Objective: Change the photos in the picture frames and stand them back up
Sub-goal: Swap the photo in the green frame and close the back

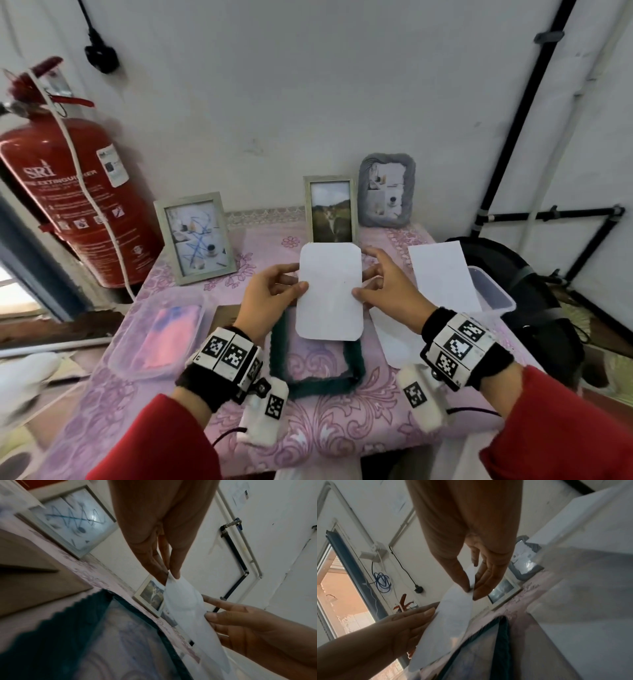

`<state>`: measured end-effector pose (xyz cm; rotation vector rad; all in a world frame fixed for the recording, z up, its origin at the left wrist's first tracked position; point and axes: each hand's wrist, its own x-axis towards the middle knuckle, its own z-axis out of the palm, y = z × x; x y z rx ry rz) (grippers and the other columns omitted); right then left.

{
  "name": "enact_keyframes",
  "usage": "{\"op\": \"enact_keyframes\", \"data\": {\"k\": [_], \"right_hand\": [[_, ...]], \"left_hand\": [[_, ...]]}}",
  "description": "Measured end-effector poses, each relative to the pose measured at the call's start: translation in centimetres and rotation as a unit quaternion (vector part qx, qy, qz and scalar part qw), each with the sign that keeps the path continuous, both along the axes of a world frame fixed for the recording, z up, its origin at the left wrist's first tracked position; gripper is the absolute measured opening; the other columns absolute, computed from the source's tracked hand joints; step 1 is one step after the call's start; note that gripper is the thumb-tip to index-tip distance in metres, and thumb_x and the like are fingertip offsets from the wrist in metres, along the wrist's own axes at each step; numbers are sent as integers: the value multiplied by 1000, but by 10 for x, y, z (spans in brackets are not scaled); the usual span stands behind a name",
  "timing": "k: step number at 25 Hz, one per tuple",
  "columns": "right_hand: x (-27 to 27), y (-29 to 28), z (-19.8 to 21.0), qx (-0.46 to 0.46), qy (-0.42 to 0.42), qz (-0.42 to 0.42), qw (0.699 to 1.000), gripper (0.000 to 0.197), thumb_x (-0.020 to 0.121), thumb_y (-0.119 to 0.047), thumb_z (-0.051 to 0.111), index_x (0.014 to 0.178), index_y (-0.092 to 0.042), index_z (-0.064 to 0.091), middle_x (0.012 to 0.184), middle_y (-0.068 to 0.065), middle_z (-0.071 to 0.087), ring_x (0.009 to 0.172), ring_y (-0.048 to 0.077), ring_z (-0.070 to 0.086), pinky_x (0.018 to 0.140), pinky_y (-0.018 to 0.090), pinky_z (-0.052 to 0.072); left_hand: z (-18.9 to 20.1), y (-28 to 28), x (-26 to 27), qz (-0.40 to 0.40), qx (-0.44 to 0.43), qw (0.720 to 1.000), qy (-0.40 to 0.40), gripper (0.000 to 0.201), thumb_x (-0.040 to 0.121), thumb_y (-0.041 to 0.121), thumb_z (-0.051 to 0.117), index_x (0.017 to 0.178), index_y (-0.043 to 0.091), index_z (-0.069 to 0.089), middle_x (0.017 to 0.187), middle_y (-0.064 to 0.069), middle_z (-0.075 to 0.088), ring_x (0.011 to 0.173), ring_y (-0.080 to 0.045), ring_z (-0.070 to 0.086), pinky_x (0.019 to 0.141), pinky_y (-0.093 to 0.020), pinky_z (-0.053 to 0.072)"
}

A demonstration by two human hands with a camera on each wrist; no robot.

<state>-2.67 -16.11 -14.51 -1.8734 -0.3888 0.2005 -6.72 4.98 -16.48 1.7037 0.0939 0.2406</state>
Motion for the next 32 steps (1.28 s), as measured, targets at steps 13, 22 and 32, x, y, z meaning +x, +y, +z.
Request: {"op": "enact_keyframes", "data": {"k": [13,22,32], "right_hand": [[-17,21,-30,-98,11,71,993,56,82,1,63,133,-13,46,76,-5,48,47,-3,45,57,6,40],[-20,25,-40,-159,-21,66,985,45,82,-3,61,126,-10,53,105,18,59,73,13,49,67,15,42],[-25,12,-41,-251,-31,59,966,64,81,-16,68,138,-7,40,112,5,38,90,15,51,84,15,38]], "left_hand": [[-28,27,-28,-29,62,994,83,42,79,2,70,120,5,58,85,-9,62,75,-19,58,78,-31,57],[-37,29,-30,-44,197,973,109,47,78,14,73,123,11,58,88,3,54,77,-8,48,73,-11,42],[-35,34,-45,-54,338,929,141,59,74,39,75,125,18,57,110,-2,39,112,-20,44,105,-32,38]]}}
